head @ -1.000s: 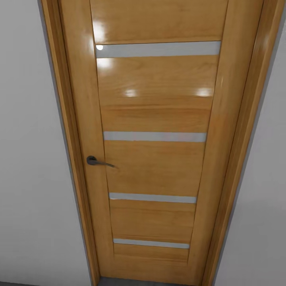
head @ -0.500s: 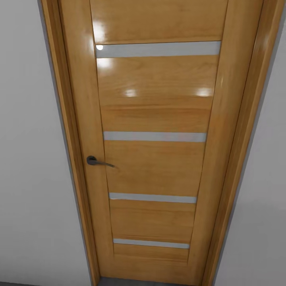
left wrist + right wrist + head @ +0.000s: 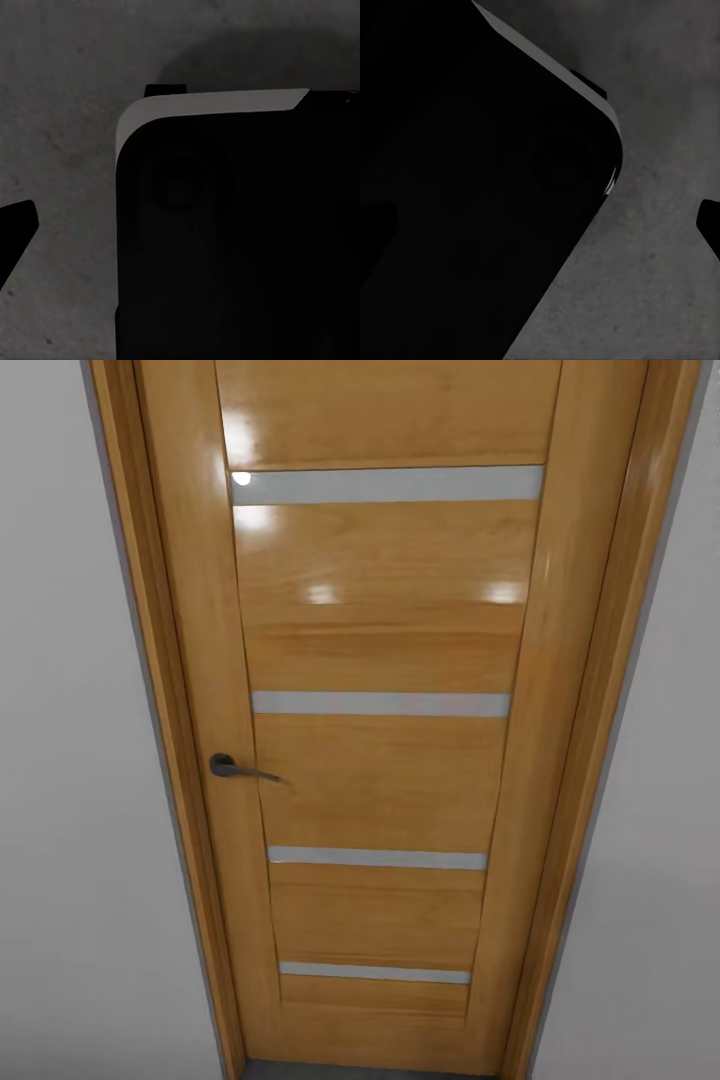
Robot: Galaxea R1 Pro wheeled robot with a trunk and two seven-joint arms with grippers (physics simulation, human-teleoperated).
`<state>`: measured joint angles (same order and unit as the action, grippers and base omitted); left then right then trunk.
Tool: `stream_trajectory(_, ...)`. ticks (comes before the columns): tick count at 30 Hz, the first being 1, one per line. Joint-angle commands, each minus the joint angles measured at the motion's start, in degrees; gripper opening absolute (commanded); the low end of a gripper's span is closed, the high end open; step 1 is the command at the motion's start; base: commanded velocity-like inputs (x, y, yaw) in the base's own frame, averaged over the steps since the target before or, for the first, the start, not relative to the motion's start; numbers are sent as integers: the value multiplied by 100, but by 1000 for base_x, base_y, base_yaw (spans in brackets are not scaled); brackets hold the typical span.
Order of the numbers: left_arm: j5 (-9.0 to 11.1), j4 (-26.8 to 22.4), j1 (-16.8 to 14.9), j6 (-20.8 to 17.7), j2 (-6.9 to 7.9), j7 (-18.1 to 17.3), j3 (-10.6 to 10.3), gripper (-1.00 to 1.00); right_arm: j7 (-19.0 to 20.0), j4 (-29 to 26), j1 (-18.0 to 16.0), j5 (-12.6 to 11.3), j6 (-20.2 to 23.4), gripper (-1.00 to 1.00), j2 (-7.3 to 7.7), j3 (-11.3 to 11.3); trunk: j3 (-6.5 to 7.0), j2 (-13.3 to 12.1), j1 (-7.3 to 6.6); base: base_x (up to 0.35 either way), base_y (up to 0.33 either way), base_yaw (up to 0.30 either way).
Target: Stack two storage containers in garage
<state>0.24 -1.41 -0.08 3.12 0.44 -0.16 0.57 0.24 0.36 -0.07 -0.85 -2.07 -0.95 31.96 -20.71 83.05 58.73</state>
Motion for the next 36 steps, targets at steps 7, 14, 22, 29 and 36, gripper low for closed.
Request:
stream_trajectory(7, 5, 0, -1, 22, 0, 0, 5, 100, 2, 3, -1, -6, -18, 100, 2, 17, -4, 3, 0, 0, 0, -1)
stream_trajectory(14, 2, 0, -10, 14, 18, -2, 16, 100, 0, 58, -81, 76, -25, 100, -47, 64, -4, 3, 0, 0, 0, 0)
stream_trajectory(22, 2, 0, -10, 14, 18, -2, 16, 100, 44, 44, -63, 93, -22, 100, 26, 73, -4, 3, 0, 0, 0, 0)
stream_trajectory(29, 2, 0, -10, 14, 18, -2, 16, 100, 19, 43, -62, 53, -35, 100, 51, 67, -4, 3, 0, 0, 0, 0)
stream_trajectory(36, 2, 0, -10, 14, 18, -2, 14, 100, 144, -42, -63, -88, -64, 100, 226, 17, -4, 3, 0, 0, 0, 0)
